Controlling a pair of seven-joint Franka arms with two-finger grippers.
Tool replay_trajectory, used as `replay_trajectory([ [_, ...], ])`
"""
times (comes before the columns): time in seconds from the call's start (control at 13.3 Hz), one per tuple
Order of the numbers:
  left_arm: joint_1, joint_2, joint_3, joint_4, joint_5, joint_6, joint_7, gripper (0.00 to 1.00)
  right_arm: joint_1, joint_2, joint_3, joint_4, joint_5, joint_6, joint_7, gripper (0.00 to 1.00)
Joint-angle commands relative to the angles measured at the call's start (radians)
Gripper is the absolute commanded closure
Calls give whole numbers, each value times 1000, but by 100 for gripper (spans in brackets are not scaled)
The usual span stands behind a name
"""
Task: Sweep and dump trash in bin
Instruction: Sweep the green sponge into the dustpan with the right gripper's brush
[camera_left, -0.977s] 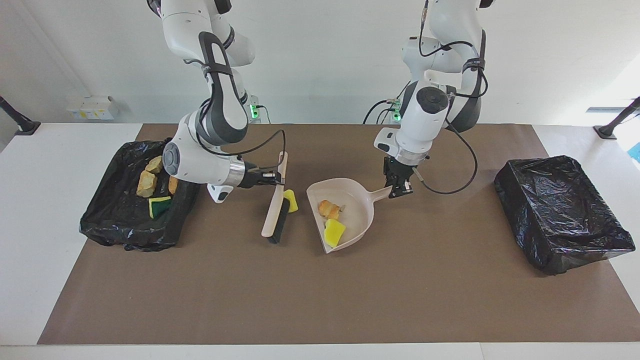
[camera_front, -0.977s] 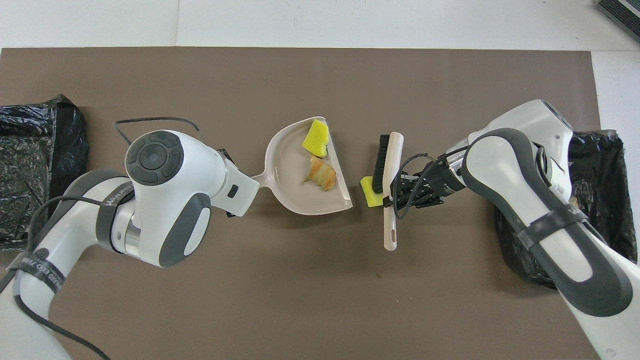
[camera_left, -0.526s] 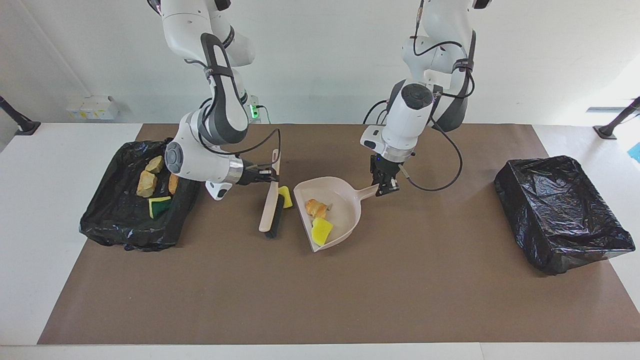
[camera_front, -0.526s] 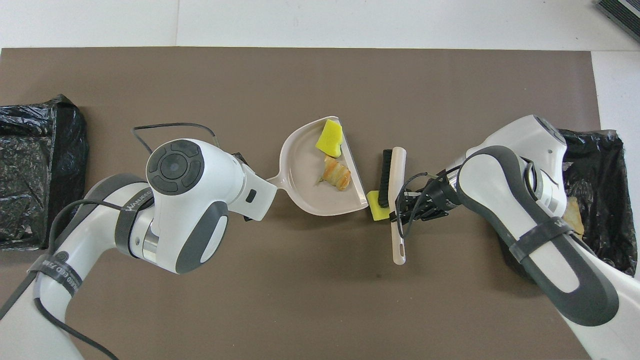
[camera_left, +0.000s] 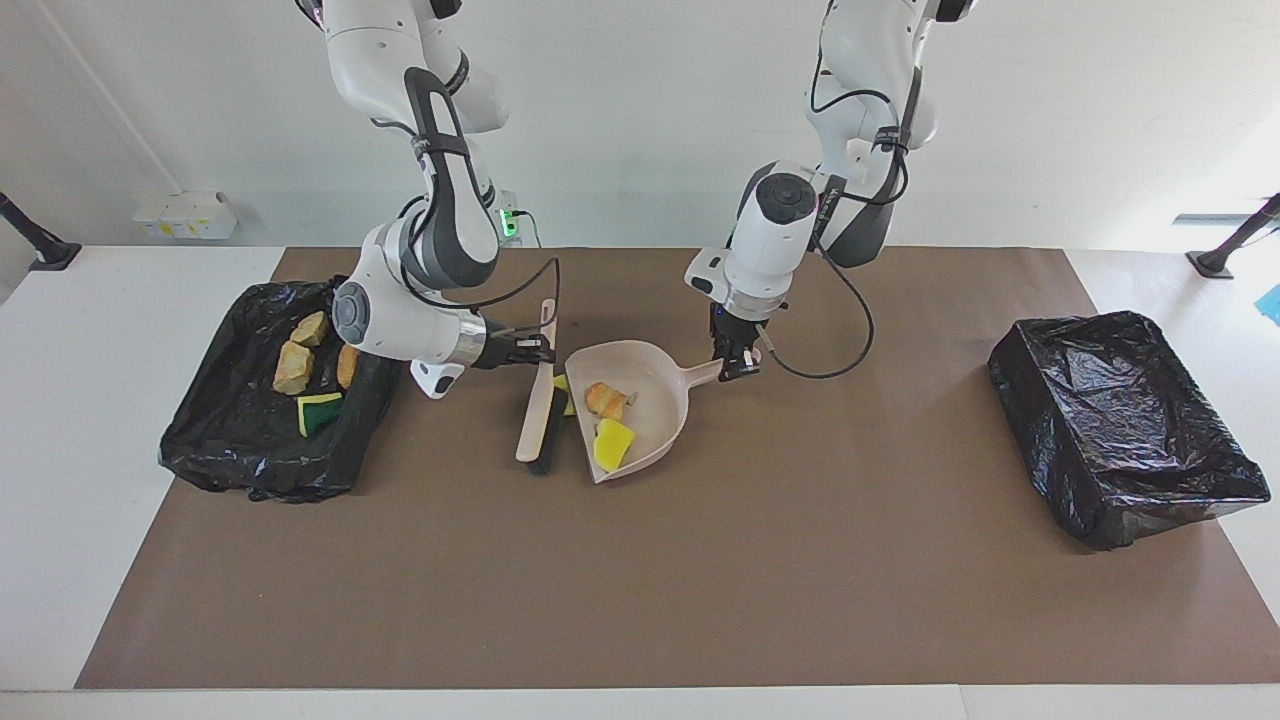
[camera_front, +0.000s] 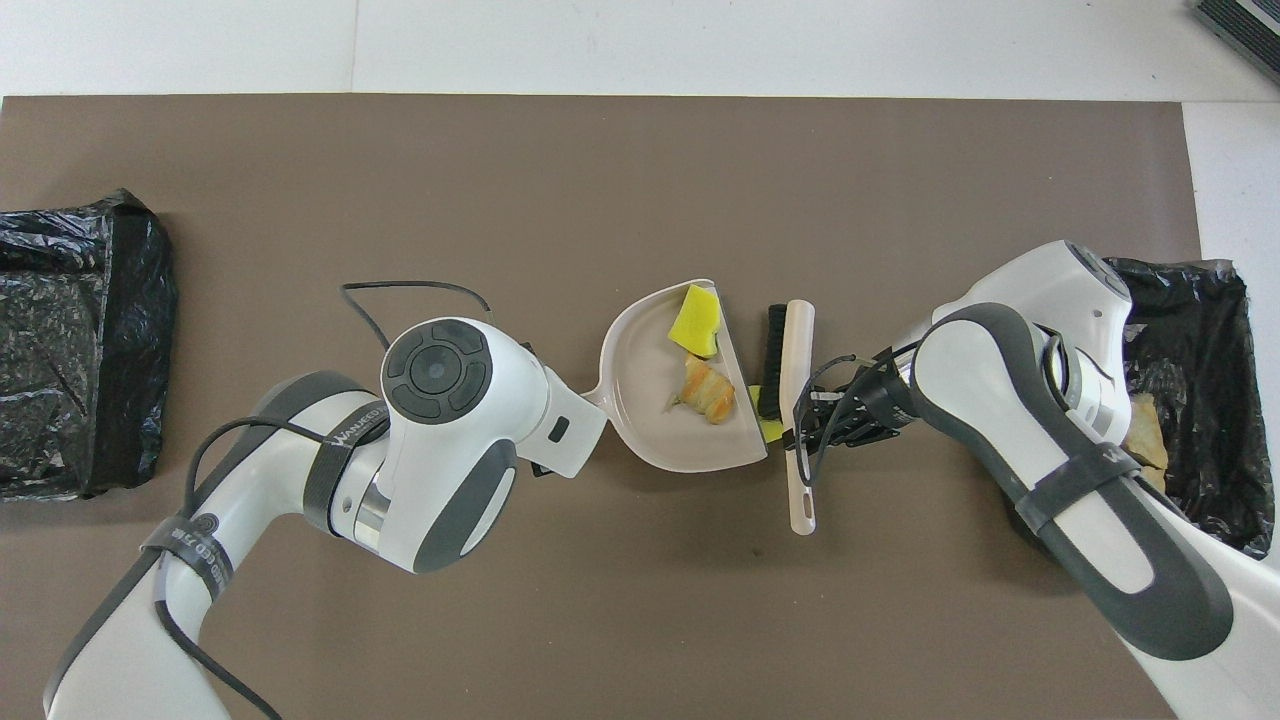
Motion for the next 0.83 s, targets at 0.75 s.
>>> replay_trajectory([
  [0.75, -50, -20, 18, -60, 28, 10, -30, 100, -3, -33, 6, -35, -1, 31, -29, 100],
])
